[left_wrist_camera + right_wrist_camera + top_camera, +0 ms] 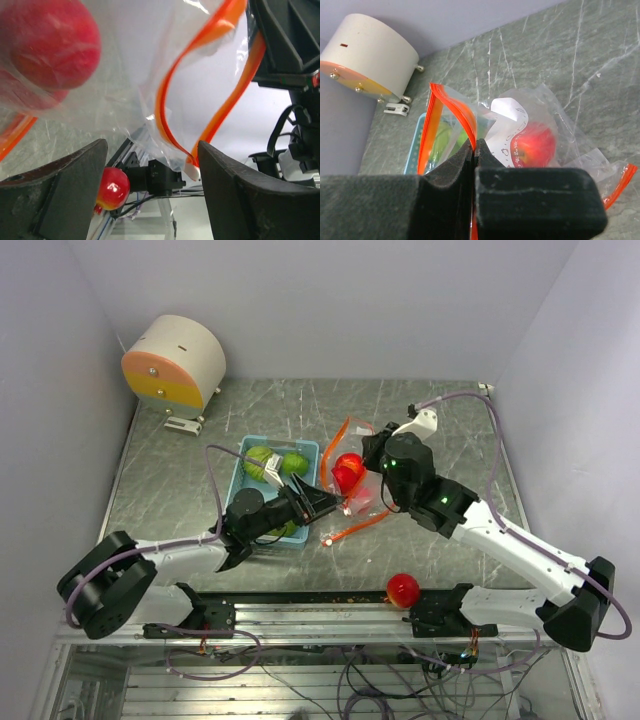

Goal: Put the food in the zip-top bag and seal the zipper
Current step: Place the zipper food storage bag at the center of the board.

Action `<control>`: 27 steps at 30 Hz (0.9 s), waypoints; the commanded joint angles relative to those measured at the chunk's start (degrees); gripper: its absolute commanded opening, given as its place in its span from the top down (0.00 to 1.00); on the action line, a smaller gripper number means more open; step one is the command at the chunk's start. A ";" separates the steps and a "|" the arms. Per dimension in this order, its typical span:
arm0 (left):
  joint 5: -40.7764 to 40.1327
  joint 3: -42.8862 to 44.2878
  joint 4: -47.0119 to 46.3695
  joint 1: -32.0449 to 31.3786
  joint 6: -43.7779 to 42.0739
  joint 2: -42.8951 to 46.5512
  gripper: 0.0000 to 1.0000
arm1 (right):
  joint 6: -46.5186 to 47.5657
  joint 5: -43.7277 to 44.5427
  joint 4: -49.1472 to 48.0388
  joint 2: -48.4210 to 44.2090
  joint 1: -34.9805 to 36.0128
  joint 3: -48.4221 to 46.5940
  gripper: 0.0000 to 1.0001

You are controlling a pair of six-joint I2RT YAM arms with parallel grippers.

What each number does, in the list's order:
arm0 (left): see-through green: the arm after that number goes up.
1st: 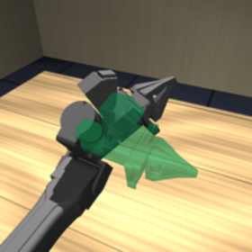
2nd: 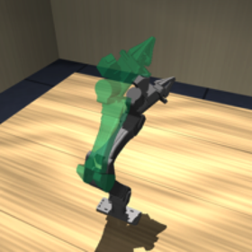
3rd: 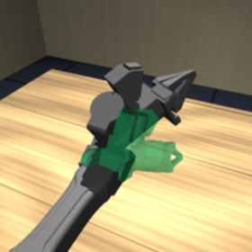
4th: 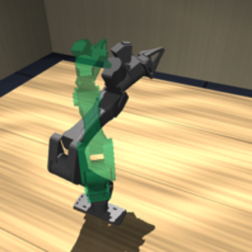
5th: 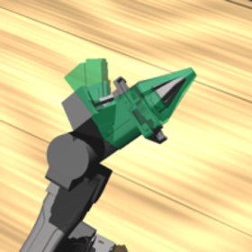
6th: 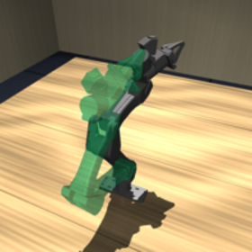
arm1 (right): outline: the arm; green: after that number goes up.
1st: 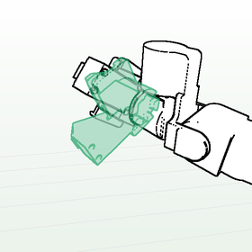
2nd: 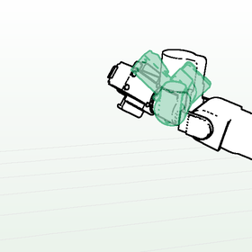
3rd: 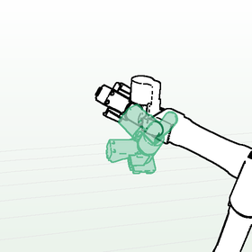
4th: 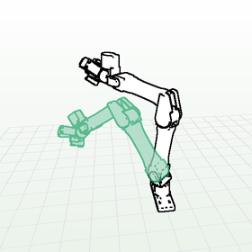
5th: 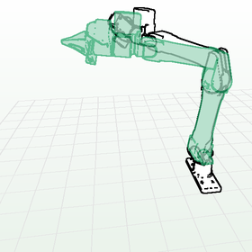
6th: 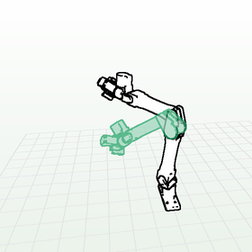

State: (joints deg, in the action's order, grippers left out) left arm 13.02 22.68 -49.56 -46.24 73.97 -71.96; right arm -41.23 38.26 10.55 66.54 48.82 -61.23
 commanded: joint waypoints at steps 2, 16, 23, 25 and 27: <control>-4.08 3.22 -9.02 -0.30 -0.22 -4.55 0.22 | -0.43 0.27 -1.10 -2.66 -0.01 1.61 1.00; -7.22 9.23 -5.99 -0.26 -7.85 -8.81 0.72 | -1.06 -1.99 0.81 -3.06 0.13 2.46 1.00; -10.22 12.12 12.44 0.01 -19.93 -3.51 0.93 | -1.61 0.83 6.75 -4.36 0.10 2.46 1.00; -13.15 14.23 20.00 0.03 -24.23 -1.07 0.93 | -2.13 1.36 9.24 -5.82 0.06 2.90 1.00; -16.21 15.82 25.95 0.01 -27.84 1.30 0.93 | -2.80 1.64 11.67 -7.08 0.10 3.48 1.00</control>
State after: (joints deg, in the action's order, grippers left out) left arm 3.49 33.91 -37.32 -46.28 56.93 -75.48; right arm -42.11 37.28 16.88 62.94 48.86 -58.83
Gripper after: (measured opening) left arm 0.078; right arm 0.006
